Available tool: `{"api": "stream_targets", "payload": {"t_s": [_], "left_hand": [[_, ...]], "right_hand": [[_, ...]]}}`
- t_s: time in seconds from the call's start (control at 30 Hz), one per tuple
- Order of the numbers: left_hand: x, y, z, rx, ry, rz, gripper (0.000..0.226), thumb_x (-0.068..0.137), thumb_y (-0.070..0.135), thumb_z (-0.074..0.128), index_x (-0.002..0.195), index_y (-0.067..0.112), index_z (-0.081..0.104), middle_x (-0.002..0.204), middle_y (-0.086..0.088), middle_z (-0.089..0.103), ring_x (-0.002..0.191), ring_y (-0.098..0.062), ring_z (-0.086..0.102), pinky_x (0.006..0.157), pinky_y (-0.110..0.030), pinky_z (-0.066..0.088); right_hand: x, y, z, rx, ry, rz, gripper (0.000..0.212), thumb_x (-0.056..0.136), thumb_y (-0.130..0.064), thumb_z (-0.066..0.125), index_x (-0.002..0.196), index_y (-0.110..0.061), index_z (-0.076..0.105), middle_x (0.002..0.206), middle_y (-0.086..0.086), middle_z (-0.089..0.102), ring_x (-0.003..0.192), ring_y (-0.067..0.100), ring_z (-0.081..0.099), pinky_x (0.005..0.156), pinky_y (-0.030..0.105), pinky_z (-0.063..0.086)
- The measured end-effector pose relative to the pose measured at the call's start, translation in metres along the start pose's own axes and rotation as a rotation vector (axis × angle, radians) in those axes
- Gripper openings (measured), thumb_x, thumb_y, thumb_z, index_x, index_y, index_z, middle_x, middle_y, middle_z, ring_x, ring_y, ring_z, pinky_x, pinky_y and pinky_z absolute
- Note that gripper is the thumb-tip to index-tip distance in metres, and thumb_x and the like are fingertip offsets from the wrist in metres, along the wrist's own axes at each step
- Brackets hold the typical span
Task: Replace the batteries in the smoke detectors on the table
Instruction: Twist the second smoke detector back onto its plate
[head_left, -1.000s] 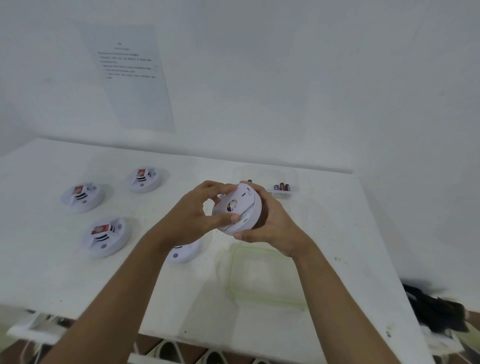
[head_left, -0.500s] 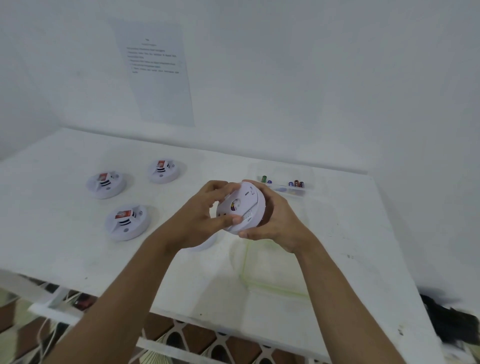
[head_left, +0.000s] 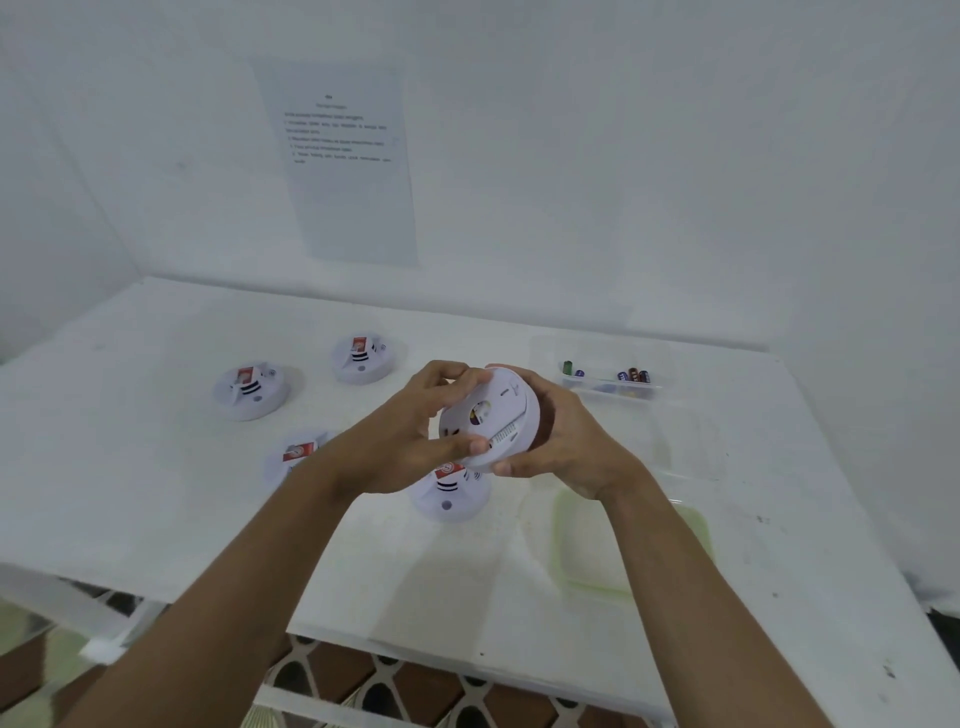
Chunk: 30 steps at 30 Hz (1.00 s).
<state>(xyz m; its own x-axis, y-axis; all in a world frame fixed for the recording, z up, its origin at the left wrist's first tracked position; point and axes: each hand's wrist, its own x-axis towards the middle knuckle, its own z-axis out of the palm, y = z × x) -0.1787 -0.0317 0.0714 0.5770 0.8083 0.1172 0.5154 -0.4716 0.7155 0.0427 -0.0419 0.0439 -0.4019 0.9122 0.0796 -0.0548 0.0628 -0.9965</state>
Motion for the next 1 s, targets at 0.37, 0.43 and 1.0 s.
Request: {"api": "stream_targets", "payload": {"t_s": [0.37,0.43,1.0], "left_hand": [[-0.025,-0.025,-0.004,0.042,0.341,0.184,0.041,0.090,0.044,0.064,0.129,0.032,0.060,0.128,0.027,0.054,0.120,0.005,0.048,0.095,-0.004,0.036],[-0.032,-0.030,0.001,0.027,0.379,0.260,0.043,0.094,0.038,0.058,0.134,0.024,0.057,0.136,0.020,0.054,0.126,0.000,0.048,0.102,-0.010,0.037],[-0.023,-0.039,-0.001,-0.741,0.407,-0.139,0.051,0.096,0.041,0.047,0.146,0.031,0.040,0.125,0.002,0.065,0.078,-0.026,0.069,0.057,-0.037,0.056]], "right_hand": [[0.018,0.007,0.030,0.151,0.018,-0.037,0.090,0.063,-0.001,0.086,0.143,-0.008,0.047,0.136,0.026,0.057,0.126,0.046,0.055,0.104,0.062,0.046],[0.021,0.008,0.036,0.202,0.039,-0.034,0.088,0.065,-0.012,0.091,0.141,-0.003,0.048,0.136,0.029,0.056,0.126,0.047,0.056,0.104,0.060,0.047],[0.027,0.008,0.075,-0.072,0.454,0.054,0.038,0.104,-0.033,0.052,0.142,-0.034,0.051,0.102,0.009,0.074,0.073,0.017,0.069,0.077,0.034,0.059]]}}
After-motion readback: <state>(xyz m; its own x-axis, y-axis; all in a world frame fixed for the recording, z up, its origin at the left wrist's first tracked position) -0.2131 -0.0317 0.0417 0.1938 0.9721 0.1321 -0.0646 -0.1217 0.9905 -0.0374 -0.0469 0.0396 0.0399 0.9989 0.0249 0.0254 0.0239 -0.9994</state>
